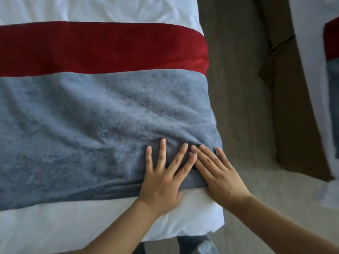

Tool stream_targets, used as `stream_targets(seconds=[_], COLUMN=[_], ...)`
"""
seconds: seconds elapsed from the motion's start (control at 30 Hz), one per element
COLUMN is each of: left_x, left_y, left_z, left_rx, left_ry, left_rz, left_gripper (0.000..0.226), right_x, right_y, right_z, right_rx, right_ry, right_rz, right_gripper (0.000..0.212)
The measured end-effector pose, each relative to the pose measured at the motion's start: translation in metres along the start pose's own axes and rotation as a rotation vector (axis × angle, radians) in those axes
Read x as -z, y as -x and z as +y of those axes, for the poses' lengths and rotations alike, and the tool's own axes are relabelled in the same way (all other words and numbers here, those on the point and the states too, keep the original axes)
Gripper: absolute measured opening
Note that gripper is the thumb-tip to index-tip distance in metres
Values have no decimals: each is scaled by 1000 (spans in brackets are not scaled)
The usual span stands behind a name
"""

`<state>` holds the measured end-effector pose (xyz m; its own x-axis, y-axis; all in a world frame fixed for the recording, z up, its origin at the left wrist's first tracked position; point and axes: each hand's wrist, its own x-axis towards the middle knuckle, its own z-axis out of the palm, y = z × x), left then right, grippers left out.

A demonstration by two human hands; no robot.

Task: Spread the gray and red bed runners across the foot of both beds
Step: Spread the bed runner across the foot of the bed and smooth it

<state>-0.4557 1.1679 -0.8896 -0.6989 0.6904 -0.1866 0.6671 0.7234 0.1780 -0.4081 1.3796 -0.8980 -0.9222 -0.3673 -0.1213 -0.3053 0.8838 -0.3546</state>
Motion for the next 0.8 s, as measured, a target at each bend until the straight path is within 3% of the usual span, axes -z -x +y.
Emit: stream_targets(seconds=[0.07, 0.17, 0.23, 0.3, 0.33, 0.43, 0.5, 0.6, 0.7, 0.8], left_x=[-5, -15, -20, -20, -19, -23, -31, -46, -53, -59], left_y=[2, 12, 16, 16, 14, 5, 3, 6, 2, 0], left_z=[5, 5, 2, 5, 5, 2, 1, -4, -6, -6], left_rx=[-12, -111, -119, -106, -103, -65, -44, -91, -68, -67], left_ry=[-6, 14, -10, 8, -7, -144, -180, -273, -277, -270], left_rz=[31, 97, 107, 86, 74, 84, 117, 218, 226, 200], left_gripper=[90, 80, 76, 79, 82, 73, 58, 56, 52, 57], right_x=[2, 4, 5, 13, 19, 39, 45, 50, 54, 59], right_y=[5, 8, 11, 13, 6, -39, -88, -176, -251, -299], right_z=[9, 7, -3, 0, 6, 24, 30, 33, 40, 54], right_rx=[18, 64, 70, 71, 93, 132, 54, -83, -195, -224], right_ry=[-104, -265, -225, -317, -396, -517, -547, -438, -242, -133], right_rz=[79, 142, 39, -109, -148, -47, 54, 86, 48, 5], right_gripper=[49, 51, 55, 72, 68, 17, 27, 22, 53, 60])
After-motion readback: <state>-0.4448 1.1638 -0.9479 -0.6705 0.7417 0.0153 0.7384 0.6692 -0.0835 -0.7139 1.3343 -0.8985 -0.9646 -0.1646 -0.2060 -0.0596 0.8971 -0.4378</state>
